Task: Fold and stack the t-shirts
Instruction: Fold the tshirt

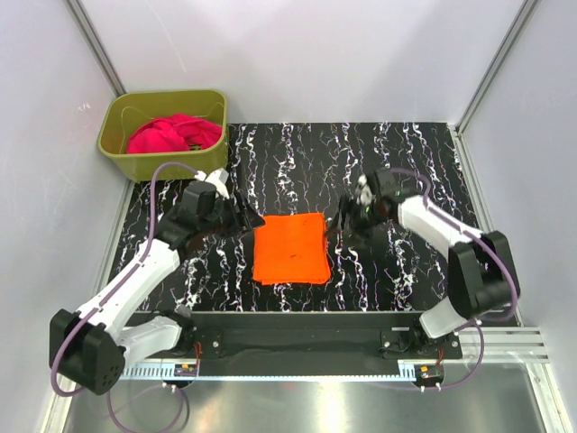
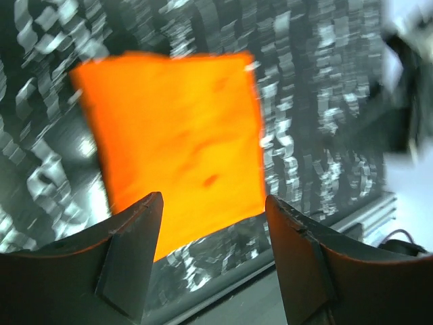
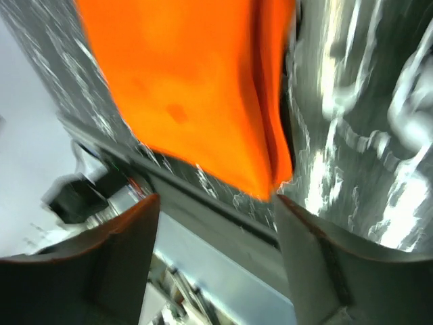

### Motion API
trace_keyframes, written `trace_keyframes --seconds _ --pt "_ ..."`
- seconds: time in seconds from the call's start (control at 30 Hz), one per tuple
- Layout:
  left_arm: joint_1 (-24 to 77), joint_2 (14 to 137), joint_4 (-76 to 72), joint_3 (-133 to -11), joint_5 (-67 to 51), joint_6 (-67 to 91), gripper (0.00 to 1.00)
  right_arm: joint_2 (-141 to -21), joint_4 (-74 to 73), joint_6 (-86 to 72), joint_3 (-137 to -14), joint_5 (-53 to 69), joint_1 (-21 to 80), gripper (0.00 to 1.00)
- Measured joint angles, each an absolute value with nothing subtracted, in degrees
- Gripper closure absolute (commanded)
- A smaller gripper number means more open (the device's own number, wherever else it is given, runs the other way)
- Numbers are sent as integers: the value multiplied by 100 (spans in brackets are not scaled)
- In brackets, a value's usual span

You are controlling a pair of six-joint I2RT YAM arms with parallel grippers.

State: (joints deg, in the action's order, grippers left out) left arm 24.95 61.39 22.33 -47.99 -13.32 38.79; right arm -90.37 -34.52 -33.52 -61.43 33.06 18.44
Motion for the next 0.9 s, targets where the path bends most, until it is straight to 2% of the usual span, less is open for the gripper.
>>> trace_keyframes --seconds 0.03,0.13,0.23,0.33,0.5,0.67,0.8,0.9 --pt "2386 6158 2344 -4724 -1363 3883 32 -8833 -3361 -3417 -5725 3306 2023 37" --pt "2224 6163 2620 -4569 -1400 3892 32 -8353 -2908 -3758 -4606 3321 2766 70" --pt "2137 6121 2762 -4560 -1463 3909 32 -8193 -2364 -4198 -3837 3358 3264 85" --pt "2095 5981 2781 -4558 -1479 3955 32 -8313 -1688 -4611 -3345 3336 3411 91" --pt "2071 5789 2792 -4558 -1479 4014 32 -8803 -871 -5216 -3111 3242 3485 92" --pt "2067 5760 3033 -4558 -1461 4025 33 -9240 -602 -5384 -3544 3061 3363 91" --pt "2067 5741 3175 -4552 -1457 4056 34 -9671 -757 -5166 -4198 2818 2628 89" --pt "2067 5739 3205 -4484 -1463 4062 34 -10401 -1238 -4630 -5387 2543 2119 86"
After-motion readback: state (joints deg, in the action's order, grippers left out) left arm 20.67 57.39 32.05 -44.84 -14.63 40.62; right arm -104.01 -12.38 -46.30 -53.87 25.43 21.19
